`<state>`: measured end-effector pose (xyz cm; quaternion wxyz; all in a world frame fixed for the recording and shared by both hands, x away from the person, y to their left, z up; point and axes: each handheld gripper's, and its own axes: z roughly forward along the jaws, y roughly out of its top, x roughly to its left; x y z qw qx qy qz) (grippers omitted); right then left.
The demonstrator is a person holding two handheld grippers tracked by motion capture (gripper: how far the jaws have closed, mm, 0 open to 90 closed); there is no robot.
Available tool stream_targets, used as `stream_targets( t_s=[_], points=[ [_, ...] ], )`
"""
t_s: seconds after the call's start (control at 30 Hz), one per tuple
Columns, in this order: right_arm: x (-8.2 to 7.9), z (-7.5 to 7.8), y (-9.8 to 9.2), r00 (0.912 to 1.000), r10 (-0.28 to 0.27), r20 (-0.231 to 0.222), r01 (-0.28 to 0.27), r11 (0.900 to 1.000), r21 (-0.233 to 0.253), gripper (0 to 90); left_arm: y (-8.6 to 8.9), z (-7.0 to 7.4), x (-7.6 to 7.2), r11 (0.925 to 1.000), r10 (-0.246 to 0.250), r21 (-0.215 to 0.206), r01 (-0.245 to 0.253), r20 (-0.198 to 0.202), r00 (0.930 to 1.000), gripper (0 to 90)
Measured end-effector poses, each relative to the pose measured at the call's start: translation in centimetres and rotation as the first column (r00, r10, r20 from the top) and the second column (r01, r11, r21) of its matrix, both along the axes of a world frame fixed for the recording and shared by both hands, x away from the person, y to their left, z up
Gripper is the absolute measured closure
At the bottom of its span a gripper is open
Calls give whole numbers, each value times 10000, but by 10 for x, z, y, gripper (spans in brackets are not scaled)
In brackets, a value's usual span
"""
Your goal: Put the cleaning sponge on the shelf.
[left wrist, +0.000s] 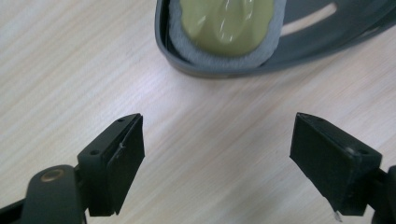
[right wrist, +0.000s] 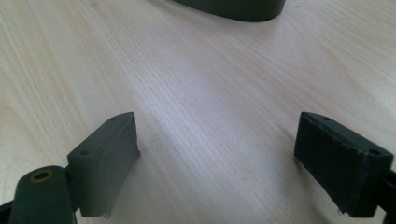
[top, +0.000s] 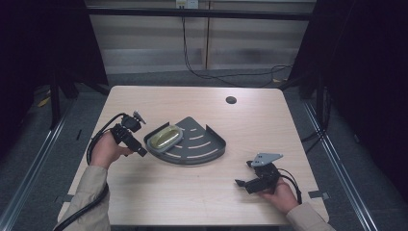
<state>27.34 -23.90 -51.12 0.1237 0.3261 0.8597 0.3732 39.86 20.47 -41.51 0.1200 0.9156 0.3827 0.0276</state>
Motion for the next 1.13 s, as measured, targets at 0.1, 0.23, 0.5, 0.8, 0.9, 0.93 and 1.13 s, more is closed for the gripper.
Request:
stream_targets(
  t_s=[0.1, 0.23, 0.5, 0.8, 0.9, 0.93, 1.13],
  points=[
    [0, 0, 0, 10000, 4, 4, -4, 10000, 2, 130, 5, -3, -4, 9999, 52, -89, -52, 2, 10000, 175],
    [0, 0, 0, 10000, 1, -3, -1, 10000, 3, 130, 9, -9, -10, 9999, 107, -111, -107, 19, 9999, 177],
    [0, 0, 0, 10000, 1, -1, -1, 10000, 3, 130, 14, -24, -19, 9993, 223, -306, -223, -2, 9998, 179],
    [0, 0, 0, 10000, 3, 1, -3, 10000, 3, 130, 20, -34, -29, 9979, 338, -555, -332, 107, 9994, 179],
    [0, 0, 0, 10000, 0, 4, 0, 10000, 0, 130, 22, -36, -31, 9973, 378, -632, -370, 110, 9992, 180],
    [0, 0, 0, 10000, 3, 2, -3, 10000, 2, 130, 23, -36, -31, 9974, 434, -583, -427, 111, 9990, 181],
    [0, 0, 0, 10000, 4, 4, -4, 10000, 3, 130, 23, -35, -33, 9972, 444, -613, -433, 175, 9989, 181]
  ],
)
